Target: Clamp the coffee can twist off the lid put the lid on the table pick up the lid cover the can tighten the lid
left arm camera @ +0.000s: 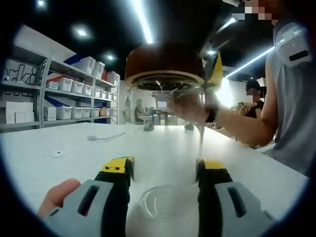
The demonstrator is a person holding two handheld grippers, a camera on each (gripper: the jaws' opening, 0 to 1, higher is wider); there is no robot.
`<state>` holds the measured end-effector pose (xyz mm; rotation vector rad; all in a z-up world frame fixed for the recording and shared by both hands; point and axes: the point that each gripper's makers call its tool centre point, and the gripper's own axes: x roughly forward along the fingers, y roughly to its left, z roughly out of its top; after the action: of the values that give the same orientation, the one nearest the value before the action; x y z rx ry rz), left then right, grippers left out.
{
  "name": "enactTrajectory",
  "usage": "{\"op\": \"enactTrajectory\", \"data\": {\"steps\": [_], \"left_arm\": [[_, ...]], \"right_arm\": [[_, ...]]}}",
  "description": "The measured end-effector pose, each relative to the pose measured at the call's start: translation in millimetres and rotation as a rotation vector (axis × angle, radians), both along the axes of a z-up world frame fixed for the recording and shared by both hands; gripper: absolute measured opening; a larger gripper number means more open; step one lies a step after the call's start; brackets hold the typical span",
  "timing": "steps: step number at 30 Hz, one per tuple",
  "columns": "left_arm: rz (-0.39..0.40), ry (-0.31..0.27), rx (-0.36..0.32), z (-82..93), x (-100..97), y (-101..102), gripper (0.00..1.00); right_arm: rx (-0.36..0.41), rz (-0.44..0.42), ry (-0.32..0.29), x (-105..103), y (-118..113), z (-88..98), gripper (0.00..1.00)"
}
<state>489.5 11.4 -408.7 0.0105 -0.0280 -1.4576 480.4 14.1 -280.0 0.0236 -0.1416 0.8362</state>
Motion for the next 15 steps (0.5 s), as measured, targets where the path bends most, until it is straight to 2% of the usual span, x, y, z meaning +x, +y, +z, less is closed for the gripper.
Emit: {"op": "enactTrajectory", "data": {"steps": [2, 5, 6, 7, 8, 12, 15], "left_arm": [[0.001, 0.0, 0.0, 0.0, -0.2, 0, 0.44], [0.003, 0.0, 0.001, 0.0, -0.5, 0, 0.44], [0.003, 0.0, 0.001, 0.0, -0.6, 0, 0.44], [0.004, 0.0, 0.001, 0.2, -1.5, -1, 0.44], [0.005, 0.0, 0.001, 0.3, -2.1, -1, 0.44], [0.006, 0.0, 0.001, 0.5, -3.0, -1, 0.44], [0.006, 0.0, 0.002, 0.6, -3.4, -1, 0.44]], "right_arm": [[-0.011, -0.108, -0.01, -3, -2, 2.7, 0.67], [-0.057, -0.193, 0.043, 1, -2, -12.7, 0.63], [-0.047, -0.168, 0.035, 1, 4, -13.4, 0.63], [-0.047, -0.12, 0.074, -2, 13, -21.0, 0.64], [-0.037, -0.121, 0.095, -1, 14, -23.9, 0.64], [-0.067, -0.19, 0.073, 6, 11, -26.0, 0.59], [-0.074, -0.211, 0.061, 8, 10, -24.2, 0.56]]}}
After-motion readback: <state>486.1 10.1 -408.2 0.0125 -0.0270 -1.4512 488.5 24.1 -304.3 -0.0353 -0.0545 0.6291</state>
